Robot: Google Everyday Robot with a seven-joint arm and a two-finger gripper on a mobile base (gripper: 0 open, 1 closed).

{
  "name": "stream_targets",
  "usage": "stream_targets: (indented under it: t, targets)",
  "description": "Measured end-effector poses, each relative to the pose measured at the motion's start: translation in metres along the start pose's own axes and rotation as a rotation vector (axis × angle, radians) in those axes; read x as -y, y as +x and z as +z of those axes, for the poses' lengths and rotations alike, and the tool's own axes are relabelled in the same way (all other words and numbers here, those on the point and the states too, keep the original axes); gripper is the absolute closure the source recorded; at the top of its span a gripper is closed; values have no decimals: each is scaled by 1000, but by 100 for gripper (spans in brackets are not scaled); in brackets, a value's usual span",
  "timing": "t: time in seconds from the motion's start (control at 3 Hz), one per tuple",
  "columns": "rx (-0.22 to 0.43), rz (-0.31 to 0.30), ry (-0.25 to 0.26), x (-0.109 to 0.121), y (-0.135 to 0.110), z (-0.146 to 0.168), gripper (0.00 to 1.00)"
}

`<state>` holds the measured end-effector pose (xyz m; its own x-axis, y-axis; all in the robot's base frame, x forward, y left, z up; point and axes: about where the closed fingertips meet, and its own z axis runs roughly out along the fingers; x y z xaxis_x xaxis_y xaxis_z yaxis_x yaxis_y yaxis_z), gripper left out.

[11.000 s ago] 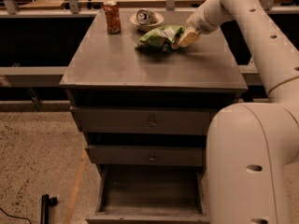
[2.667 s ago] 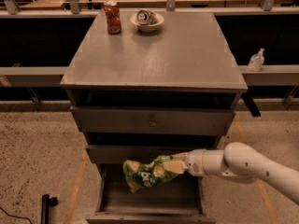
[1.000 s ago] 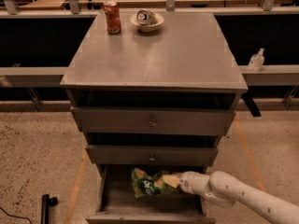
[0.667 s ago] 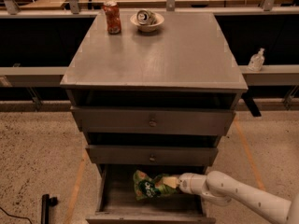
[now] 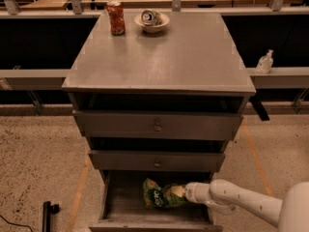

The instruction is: Place green rice chip bag into bottom drawer

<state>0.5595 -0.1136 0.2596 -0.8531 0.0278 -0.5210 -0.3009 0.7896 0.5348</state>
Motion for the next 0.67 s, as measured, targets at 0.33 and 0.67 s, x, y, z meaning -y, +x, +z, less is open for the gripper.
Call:
stream_targets:
  t: [0.33, 0.67]
  targets:
    - [-30, 13, 88, 0, -7, -21, 4]
    - [-67, 14, 170, -13, -15, -66, 0]
